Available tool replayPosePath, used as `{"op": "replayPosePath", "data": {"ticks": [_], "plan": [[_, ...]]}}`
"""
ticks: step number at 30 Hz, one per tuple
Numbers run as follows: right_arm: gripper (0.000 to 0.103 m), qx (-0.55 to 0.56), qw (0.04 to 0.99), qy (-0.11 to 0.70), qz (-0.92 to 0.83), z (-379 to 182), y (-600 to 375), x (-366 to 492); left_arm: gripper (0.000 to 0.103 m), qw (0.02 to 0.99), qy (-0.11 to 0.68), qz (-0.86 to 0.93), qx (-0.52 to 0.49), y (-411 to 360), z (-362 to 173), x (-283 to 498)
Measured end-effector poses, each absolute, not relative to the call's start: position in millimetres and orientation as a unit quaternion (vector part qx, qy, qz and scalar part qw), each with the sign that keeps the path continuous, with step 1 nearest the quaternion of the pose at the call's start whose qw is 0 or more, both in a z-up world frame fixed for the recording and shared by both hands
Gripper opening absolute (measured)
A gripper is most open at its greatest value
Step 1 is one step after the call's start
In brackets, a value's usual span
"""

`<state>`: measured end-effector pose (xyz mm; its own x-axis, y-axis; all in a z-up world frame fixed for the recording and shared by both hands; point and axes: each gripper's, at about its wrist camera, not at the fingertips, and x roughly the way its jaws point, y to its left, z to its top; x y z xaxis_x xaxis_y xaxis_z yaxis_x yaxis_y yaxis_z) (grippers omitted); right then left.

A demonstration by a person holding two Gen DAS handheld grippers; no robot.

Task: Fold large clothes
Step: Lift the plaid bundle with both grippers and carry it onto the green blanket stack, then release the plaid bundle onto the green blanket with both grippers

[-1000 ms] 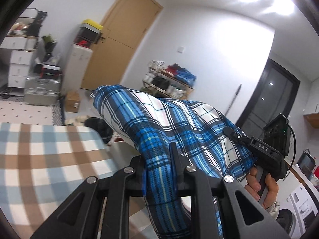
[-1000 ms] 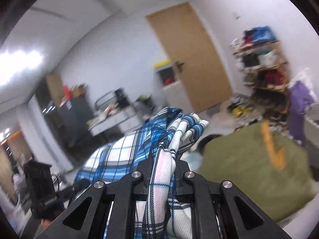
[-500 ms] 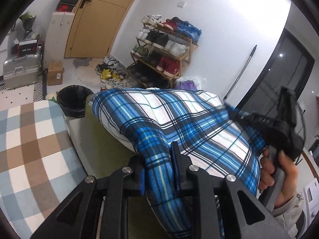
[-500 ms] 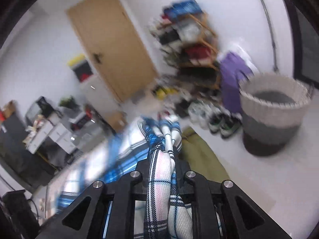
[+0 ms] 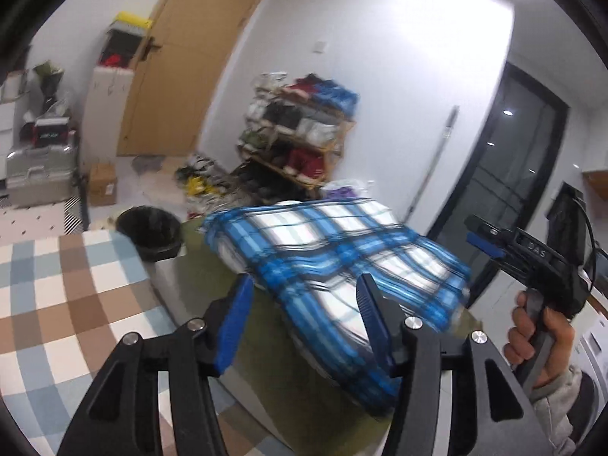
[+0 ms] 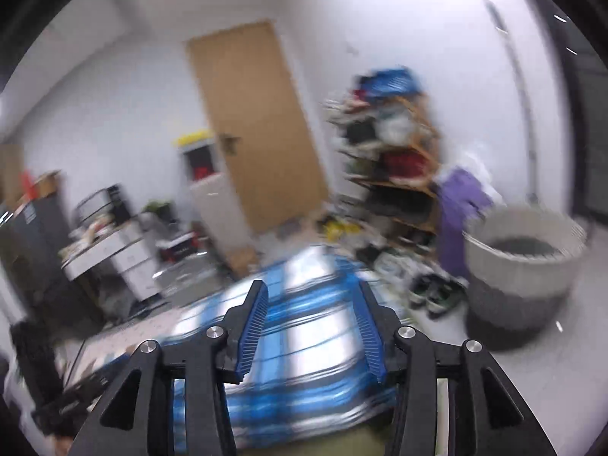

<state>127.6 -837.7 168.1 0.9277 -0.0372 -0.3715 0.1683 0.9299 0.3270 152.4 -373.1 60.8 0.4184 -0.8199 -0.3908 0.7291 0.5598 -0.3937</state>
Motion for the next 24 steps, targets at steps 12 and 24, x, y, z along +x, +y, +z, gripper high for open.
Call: {"op": "replayPosePath", "data": {"ticks": [12,24], "plan": [[0.095,0.125,0.963,0.233,-0.056,116.4,-765.1,106.4,0.061,0.841,0.267,-0.468,0.039,-375.1,63.1,109.1],[0.103,0.127,0.977,0.16,-0.057,124.1,-707.5,22.1,0.102,0.869,0.23,-0.434,0.066,-338.0,61.9,74.2]]}}
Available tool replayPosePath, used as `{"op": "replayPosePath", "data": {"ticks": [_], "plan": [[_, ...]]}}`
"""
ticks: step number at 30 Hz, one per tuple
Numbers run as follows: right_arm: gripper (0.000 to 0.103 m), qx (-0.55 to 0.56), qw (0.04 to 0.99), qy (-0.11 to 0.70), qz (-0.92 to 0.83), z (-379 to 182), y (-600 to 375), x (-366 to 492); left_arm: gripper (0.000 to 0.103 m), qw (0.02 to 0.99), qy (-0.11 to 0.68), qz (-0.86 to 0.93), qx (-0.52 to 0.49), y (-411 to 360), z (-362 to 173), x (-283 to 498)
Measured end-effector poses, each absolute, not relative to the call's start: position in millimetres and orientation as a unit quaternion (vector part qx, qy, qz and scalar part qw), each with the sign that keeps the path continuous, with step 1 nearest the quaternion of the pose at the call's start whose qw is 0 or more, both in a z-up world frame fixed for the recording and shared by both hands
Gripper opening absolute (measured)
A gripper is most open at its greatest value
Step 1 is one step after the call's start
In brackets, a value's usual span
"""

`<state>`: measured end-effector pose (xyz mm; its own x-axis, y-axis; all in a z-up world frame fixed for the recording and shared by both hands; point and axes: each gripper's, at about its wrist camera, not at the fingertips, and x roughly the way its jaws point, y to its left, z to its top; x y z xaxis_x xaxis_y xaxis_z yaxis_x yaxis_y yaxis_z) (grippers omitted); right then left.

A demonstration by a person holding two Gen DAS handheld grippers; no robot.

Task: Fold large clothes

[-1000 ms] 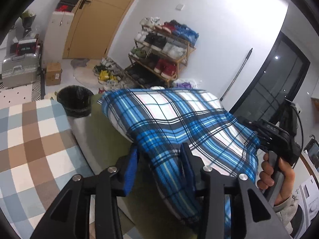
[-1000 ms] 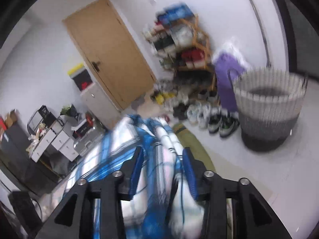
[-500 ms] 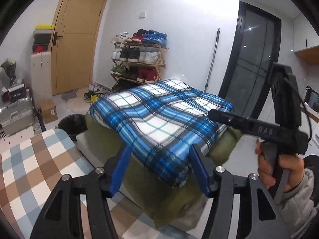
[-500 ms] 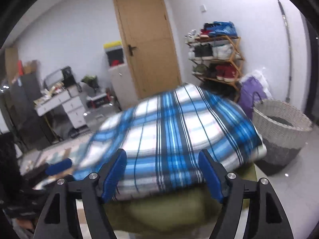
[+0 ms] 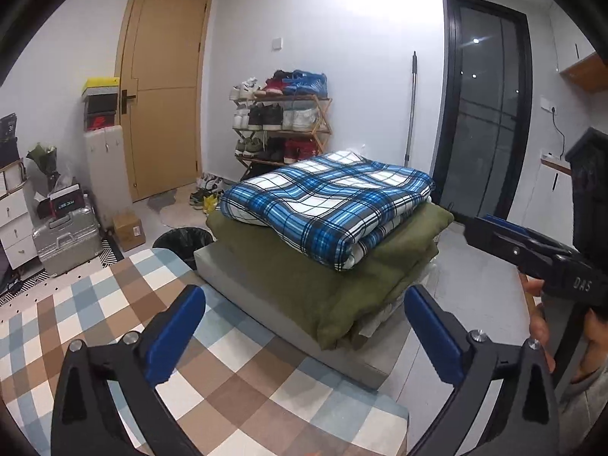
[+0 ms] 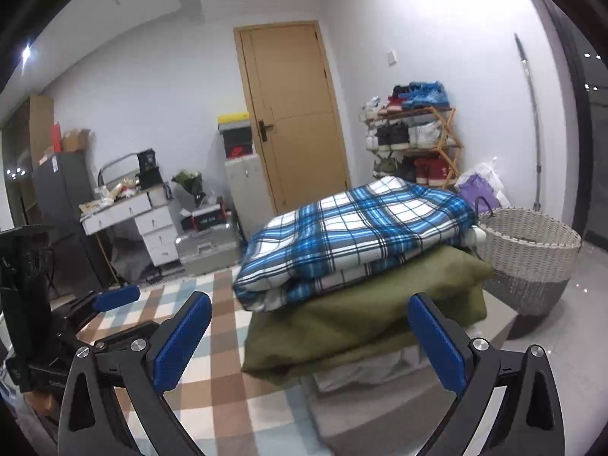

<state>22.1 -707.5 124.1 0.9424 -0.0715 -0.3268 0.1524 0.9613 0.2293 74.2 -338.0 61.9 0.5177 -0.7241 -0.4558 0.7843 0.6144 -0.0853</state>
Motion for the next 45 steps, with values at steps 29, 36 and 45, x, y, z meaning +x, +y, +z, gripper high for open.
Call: {"op": "replayPosePath", "data": {"ticks": [29,36,45], "plan": [[0.103,0.124,0.983,0.118,-0.07,110.2,-692.9,-16.9,0.102,0.867,0.213,-0.445,0.062,-342.5,49.6,72.9],[0.103,0.125,0.983,0.116,-0.071,111.4,-694.2,-17.6,0.102,0.865,0.218,-0.448,0.058,-341.9,48.3,74.9],[0.103,0.122,0.983,0.115,-0.07,112.4,-693.7,-18.1,0.102,0.865,0.221,-0.448,0.053,-340.2,49.1,77.6]]}}
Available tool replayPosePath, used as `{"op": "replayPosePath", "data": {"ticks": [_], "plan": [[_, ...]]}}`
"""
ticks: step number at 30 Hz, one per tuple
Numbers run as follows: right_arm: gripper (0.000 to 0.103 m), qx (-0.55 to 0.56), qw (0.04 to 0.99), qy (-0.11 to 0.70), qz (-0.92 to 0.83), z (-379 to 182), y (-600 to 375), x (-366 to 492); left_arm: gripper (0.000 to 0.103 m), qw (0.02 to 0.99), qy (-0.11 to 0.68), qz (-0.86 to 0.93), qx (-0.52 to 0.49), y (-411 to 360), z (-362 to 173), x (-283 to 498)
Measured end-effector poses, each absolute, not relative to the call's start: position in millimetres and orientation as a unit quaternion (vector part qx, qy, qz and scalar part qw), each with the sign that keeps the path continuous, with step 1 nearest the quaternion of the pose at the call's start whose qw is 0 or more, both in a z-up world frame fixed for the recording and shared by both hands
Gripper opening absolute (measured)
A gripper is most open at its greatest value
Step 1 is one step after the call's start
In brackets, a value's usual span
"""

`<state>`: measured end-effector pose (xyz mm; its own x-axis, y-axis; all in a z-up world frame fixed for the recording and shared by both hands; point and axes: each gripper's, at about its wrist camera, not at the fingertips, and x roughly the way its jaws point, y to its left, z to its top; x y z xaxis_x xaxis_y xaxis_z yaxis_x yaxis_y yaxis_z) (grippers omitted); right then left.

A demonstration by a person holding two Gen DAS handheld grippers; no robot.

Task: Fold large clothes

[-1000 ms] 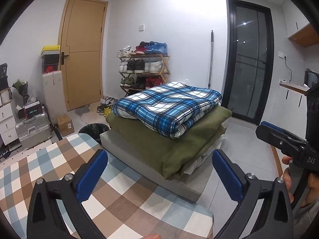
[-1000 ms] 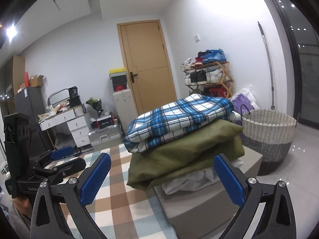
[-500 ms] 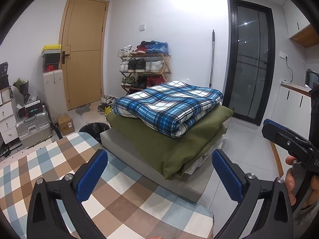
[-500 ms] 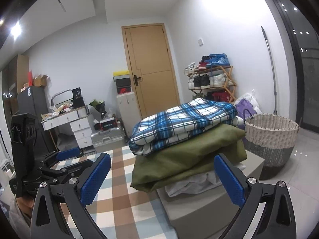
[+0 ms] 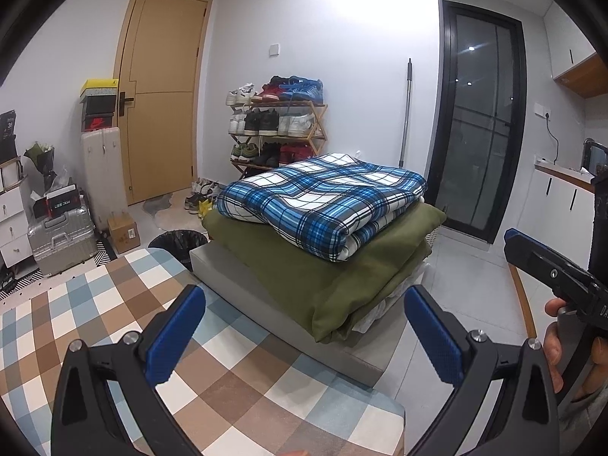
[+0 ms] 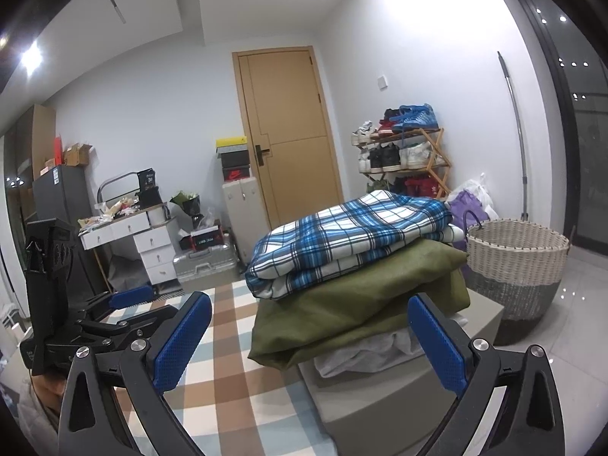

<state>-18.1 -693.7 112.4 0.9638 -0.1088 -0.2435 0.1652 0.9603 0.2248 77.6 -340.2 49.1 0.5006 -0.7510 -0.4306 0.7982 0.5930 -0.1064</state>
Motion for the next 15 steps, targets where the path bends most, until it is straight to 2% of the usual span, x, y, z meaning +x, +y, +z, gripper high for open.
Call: {"op": "replayPosePath", "data": {"ticks": [15], "plan": [[0.103,0.123,0.983,0.113,-0.07,113.6,-693.5,-19.3,0.102,0.865,0.22,-0.448,0.054,-340.5,48.6,77.1]]}}
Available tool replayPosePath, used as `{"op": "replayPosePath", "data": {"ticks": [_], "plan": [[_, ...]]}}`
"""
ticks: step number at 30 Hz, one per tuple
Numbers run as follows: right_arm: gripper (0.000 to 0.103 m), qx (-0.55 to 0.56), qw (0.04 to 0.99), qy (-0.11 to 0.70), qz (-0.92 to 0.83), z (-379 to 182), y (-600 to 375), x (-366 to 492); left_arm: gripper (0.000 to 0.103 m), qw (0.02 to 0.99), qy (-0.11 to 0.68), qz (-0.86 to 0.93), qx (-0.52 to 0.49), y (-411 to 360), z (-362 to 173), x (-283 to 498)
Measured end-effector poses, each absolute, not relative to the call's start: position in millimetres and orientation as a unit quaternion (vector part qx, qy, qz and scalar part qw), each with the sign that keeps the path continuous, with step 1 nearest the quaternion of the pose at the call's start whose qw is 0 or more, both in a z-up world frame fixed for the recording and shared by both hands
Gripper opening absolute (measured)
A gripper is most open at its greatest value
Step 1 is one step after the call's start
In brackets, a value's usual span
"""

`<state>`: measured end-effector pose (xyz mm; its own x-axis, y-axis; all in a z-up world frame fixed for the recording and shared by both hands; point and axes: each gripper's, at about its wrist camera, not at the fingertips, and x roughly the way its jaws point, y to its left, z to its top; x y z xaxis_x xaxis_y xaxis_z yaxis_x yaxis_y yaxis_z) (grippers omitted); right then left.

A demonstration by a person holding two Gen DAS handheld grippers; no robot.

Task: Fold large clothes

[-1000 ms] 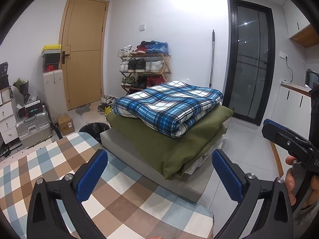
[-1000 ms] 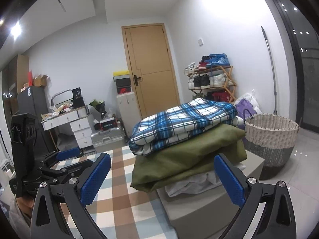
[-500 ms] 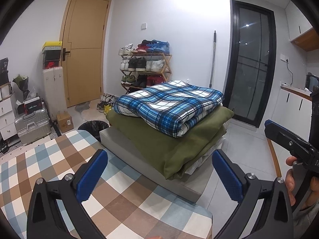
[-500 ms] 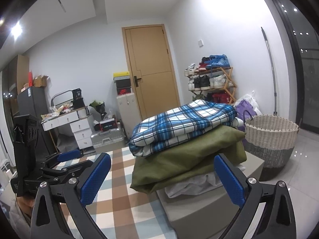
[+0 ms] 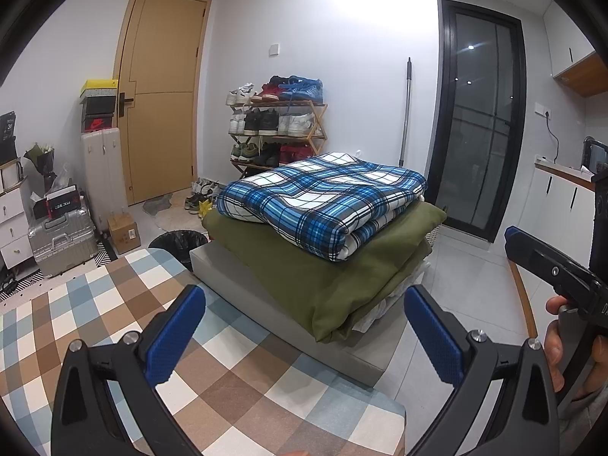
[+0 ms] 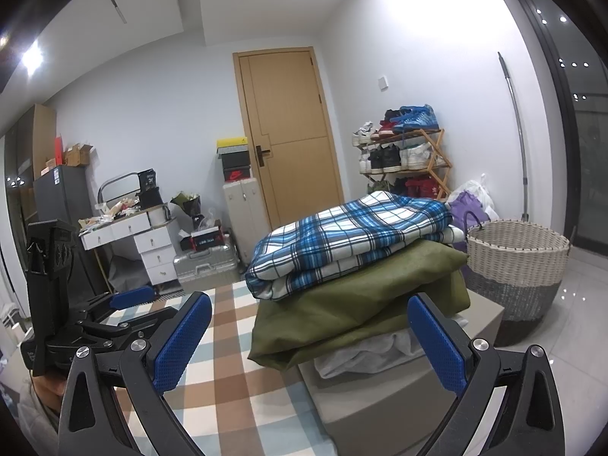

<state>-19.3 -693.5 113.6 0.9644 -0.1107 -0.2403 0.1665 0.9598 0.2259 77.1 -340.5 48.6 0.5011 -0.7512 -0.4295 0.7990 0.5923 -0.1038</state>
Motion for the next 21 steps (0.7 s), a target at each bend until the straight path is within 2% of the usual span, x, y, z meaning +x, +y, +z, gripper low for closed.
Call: {"op": "replayPosePath", "data": {"ticks": [21], "plan": [[0.103,0.119,0.985,0.109,-0.066,113.9,-695.1,-17.4,0.102,0.865,0.218,-0.448,0.052,-340.0,48.7,77.2]]}}
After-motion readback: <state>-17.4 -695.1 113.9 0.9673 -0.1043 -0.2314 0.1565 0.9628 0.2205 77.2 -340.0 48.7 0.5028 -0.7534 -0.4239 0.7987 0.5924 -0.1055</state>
